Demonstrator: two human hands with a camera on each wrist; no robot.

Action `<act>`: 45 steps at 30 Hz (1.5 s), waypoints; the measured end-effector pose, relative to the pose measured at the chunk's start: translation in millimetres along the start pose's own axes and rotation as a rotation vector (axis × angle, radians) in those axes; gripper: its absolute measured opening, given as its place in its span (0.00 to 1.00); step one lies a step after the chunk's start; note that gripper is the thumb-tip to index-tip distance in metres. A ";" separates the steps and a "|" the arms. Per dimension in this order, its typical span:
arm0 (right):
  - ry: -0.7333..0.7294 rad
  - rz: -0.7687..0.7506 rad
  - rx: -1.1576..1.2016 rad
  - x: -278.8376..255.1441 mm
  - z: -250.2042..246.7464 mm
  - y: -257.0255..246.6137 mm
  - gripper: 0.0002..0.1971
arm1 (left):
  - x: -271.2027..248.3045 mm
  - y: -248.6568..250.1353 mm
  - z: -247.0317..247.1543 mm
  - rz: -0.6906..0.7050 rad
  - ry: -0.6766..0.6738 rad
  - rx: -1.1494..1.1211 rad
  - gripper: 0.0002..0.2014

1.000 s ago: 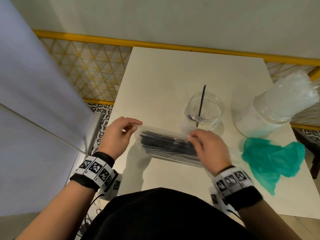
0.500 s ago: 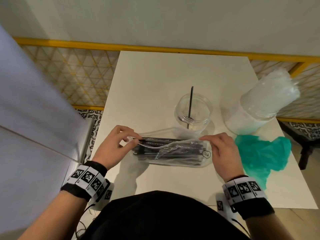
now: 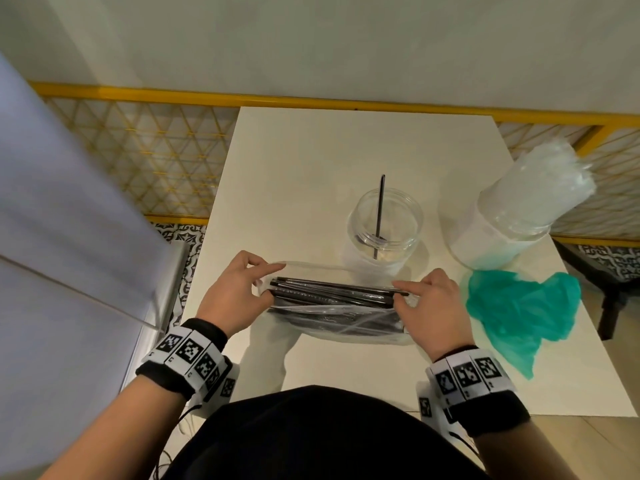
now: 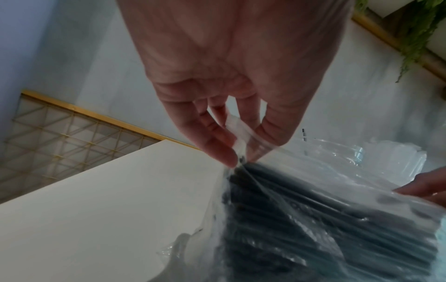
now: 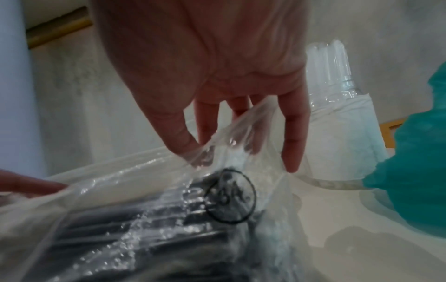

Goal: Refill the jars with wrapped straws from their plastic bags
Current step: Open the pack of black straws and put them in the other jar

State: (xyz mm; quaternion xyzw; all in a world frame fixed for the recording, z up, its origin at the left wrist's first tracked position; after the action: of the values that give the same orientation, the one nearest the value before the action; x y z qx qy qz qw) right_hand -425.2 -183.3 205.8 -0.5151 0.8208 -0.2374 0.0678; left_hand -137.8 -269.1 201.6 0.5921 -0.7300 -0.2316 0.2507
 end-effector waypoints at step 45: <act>0.167 -0.126 0.997 78.9 -119.8 -126.0 0.19 | 14.4 8.5 4.3 -0.071 -0.162 -0.111 0.34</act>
State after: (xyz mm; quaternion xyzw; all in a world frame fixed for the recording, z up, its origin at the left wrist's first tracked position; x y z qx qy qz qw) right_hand -401.6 -259.2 379.4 -0.4480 0.5774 -0.6444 0.2250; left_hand -149.4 -281.4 205.0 0.5821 -0.7125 -0.3275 0.2149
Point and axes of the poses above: each hand's wrist, its own x-axis towards the middle knuckle, its own z-axis out of the palm, y = z × x, the point moved 3 cm from there along x, towards the middle knuckle, and after that the axes turned 13 degrees about y, right-handed, at the moved point
